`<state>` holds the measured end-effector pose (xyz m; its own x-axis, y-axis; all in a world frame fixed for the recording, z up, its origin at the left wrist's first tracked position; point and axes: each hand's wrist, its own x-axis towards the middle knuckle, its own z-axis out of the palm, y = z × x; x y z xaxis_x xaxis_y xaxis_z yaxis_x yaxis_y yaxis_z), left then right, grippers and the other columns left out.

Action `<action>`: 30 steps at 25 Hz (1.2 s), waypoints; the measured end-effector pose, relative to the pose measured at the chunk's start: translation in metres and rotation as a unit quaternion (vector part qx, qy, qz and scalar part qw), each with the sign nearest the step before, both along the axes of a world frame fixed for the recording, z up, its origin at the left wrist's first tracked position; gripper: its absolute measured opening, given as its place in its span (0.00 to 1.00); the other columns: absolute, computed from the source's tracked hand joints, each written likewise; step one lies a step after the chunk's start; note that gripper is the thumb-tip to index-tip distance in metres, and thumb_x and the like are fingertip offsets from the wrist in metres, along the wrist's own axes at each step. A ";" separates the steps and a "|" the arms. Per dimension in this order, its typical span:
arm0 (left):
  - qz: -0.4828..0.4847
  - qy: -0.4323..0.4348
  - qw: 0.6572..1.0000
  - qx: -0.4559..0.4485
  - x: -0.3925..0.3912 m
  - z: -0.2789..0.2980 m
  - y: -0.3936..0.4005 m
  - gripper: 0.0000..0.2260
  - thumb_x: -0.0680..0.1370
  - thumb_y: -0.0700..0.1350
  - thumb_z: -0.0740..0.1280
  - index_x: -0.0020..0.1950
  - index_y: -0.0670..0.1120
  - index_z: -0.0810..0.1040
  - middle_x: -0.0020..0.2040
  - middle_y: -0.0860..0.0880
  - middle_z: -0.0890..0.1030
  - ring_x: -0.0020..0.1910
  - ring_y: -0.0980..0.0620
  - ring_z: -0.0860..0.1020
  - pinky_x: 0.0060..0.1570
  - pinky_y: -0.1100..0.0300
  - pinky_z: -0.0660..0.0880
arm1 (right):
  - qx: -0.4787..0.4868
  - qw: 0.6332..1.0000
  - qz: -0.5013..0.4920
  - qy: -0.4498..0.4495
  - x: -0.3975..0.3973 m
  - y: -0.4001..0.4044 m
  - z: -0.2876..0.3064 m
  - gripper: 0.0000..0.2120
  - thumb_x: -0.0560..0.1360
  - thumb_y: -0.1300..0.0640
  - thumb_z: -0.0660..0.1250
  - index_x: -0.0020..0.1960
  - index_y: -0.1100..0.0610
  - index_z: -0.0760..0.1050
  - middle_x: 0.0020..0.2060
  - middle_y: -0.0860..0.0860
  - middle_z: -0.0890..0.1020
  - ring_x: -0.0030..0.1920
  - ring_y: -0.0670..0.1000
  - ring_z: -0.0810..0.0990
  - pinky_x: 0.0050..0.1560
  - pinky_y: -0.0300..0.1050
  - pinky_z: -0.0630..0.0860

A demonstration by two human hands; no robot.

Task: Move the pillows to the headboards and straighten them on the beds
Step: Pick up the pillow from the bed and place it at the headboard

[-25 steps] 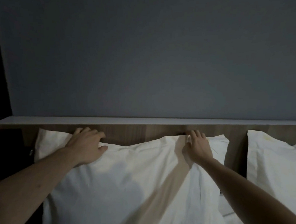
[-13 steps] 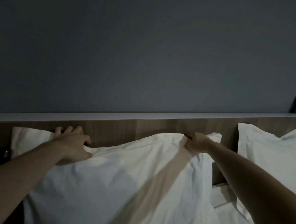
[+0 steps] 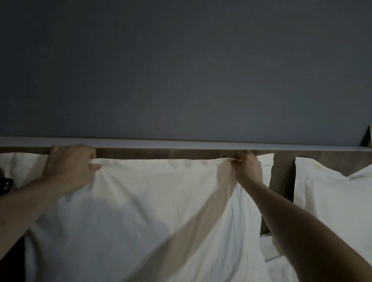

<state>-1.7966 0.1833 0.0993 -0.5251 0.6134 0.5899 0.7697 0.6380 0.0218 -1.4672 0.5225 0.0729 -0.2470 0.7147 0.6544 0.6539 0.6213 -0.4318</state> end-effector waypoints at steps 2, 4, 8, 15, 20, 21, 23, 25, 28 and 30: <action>0.041 -0.010 0.999 -0.005 -0.005 0.000 -0.005 0.15 0.75 0.61 0.72 0.37 0.52 0.76 0.41 0.52 0.82 0.47 0.47 0.81 0.52 0.52 0.70 | -0.029 1.000 -0.003 0.007 -0.009 0.001 -0.004 0.13 0.77 0.64 0.64 0.50 0.57 0.87 0.51 0.52 0.82 0.44 0.53 0.77 0.44 0.43 0.71; 0.081 0.021 0.994 -0.066 -0.011 0.001 -0.014 0.16 0.75 0.65 0.70 0.41 0.53 0.79 0.43 0.53 0.82 0.47 0.50 0.81 0.54 0.53 0.72 | -0.072 0.997 -0.009 -0.021 -0.017 0.006 -0.016 0.12 0.78 0.62 0.64 0.52 0.57 0.87 0.51 0.54 0.83 0.47 0.57 0.80 0.47 0.46 0.76; 0.039 0.037 0.998 -0.028 -0.019 0.000 -0.017 0.12 0.77 0.60 0.71 0.40 0.53 0.78 0.44 0.52 0.80 0.47 0.48 0.80 0.52 0.51 0.71 | -0.070 0.994 -0.030 0.079 -0.018 0.005 -0.030 0.11 0.77 0.65 0.64 0.48 0.57 0.84 0.48 0.52 0.81 0.45 0.54 0.77 0.46 0.45 0.72; 0.086 0.060 0.993 -0.058 -0.019 -0.003 -0.013 0.16 0.78 0.58 0.70 0.57 0.49 0.83 0.57 0.46 0.74 0.58 0.44 0.75 0.56 0.49 0.74 | -0.067 0.996 0.001 0.059 -0.014 0.020 -0.026 0.12 0.75 0.63 0.66 0.52 0.55 0.87 0.49 0.54 0.85 0.46 0.55 0.80 0.46 0.43 0.71; 0.111 0.063 0.986 -0.104 -0.013 0.001 -0.008 0.19 0.79 0.61 0.67 0.62 0.50 0.82 0.63 0.46 0.73 0.63 0.45 0.74 0.59 0.50 0.72 | -0.049 0.997 0.024 0.062 -0.025 -0.005 -0.013 0.16 0.75 0.64 0.67 0.56 0.49 0.85 0.59 0.55 0.81 0.54 0.60 0.81 0.51 0.46 0.74; 0.109 0.060 0.987 -0.102 -0.013 -0.002 -0.009 0.19 0.79 0.61 0.67 0.62 0.50 0.82 0.63 0.46 0.73 0.63 0.45 0.74 0.59 0.49 0.72 | -0.049 0.996 0.046 0.066 -0.038 -0.023 -0.015 0.14 0.76 0.64 0.68 0.56 0.50 0.84 0.61 0.55 0.78 0.56 0.61 0.80 0.53 0.47 0.74; 0.087 0.058 0.992 -0.069 -0.010 -0.007 -0.014 0.18 0.79 0.60 0.66 0.62 0.50 0.81 0.63 0.46 0.73 0.62 0.44 0.75 0.59 0.49 0.72 | -0.009 0.995 0.095 0.036 -0.062 -0.064 -0.029 0.12 0.77 0.60 0.71 0.59 0.52 0.81 0.64 0.55 0.76 0.60 0.60 0.78 0.59 0.51 0.76; 0.040 0.057 0.998 -0.005 0.002 -0.014 -0.024 0.19 0.78 0.60 0.67 0.62 0.49 0.79 0.63 0.46 0.74 0.61 0.44 0.75 0.60 0.48 0.73 | 0.050 0.988 0.143 -0.025 -0.078 -0.100 -0.053 0.15 0.80 0.53 0.69 0.66 0.51 0.79 0.68 0.53 0.76 0.66 0.57 0.75 0.67 0.55 0.74; -0.064 0.045 0.995 0.061 0.034 -0.048 -0.042 0.25 0.76 0.61 0.66 0.69 0.51 0.76 0.72 0.47 0.73 0.67 0.44 0.74 0.67 0.47 0.71 | 0.072 0.977 0.179 -0.090 -0.086 -0.119 -0.087 0.21 0.84 0.43 0.59 0.76 0.47 0.70 0.77 0.48 0.69 0.77 0.52 0.66 0.78 0.57 0.63; -0.107 0.047 0.993 0.000 0.051 -0.082 -0.051 0.30 0.77 0.63 0.63 0.77 0.52 0.71 0.80 0.47 0.66 0.77 0.44 0.67 0.75 0.45 0.63 | 0.068 0.975 0.166 -0.128 -0.086 -0.120 -0.103 0.26 0.85 0.39 0.50 0.81 0.45 0.63 0.82 0.47 0.62 0.82 0.51 0.58 0.82 0.58 0.54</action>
<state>-1.7458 0.1326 0.0174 -0.3260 0.7046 0.6303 0.8860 0.4603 -0.0564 -1.5531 0.4024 -0.0297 -0.6180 0.4775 0.6245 0.4816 0.8579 -0.1792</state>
